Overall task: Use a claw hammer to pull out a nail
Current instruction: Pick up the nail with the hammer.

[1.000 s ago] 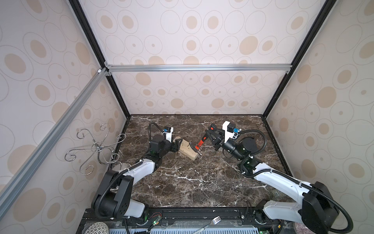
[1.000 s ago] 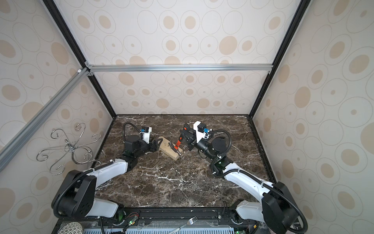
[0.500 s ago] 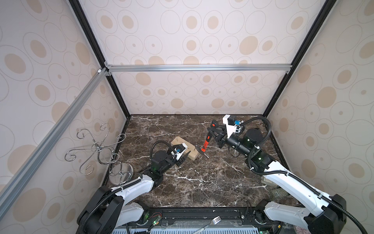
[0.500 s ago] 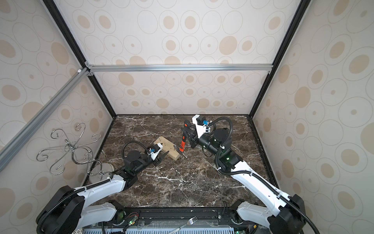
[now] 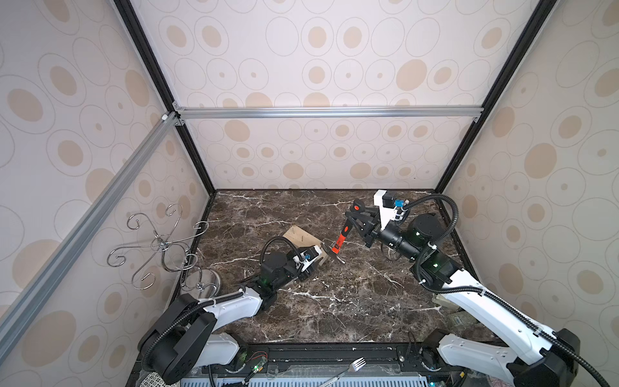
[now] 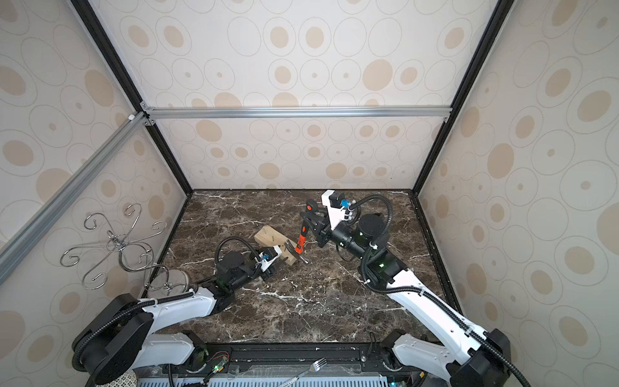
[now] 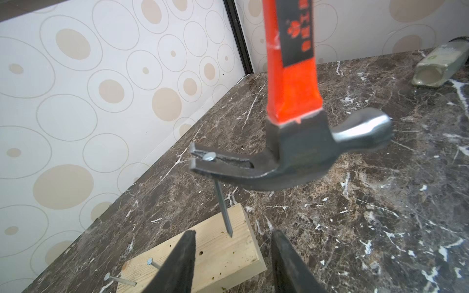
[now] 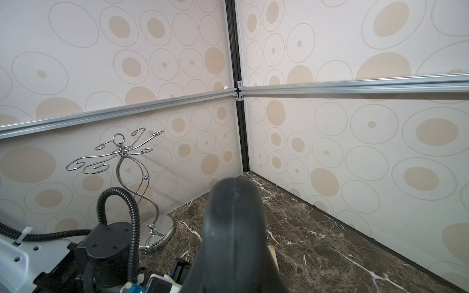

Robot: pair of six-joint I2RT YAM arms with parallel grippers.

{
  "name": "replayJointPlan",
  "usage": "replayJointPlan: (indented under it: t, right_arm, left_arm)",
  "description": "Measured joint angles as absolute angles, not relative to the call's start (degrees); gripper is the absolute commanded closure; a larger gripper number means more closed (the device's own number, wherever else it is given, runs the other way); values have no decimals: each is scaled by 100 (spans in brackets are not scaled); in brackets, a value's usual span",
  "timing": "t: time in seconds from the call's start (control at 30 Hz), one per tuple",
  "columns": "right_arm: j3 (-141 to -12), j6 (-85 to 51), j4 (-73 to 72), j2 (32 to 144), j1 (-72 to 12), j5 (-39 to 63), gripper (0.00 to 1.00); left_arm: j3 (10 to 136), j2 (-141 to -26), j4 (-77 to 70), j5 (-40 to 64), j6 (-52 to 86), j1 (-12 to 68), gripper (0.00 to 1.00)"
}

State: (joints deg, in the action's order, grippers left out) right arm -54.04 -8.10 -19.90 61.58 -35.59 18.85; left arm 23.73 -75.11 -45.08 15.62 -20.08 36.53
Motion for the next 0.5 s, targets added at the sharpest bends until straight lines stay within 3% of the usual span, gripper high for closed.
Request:
replayJointPlan:
  t: [0.27, 0.5]
  right_arm:
    - [-5349, -939, -2016, 6158, -3559, 1970, 100]
    - [-5330, -987, -2023, 6158, -3559, 2029, 100]
  left_arm:
    - [2547, -7671, -4525, 1472, -2029, 3677, 74]
    - [2569, -7671, -4460, 1503, -2095, 3675, 100]
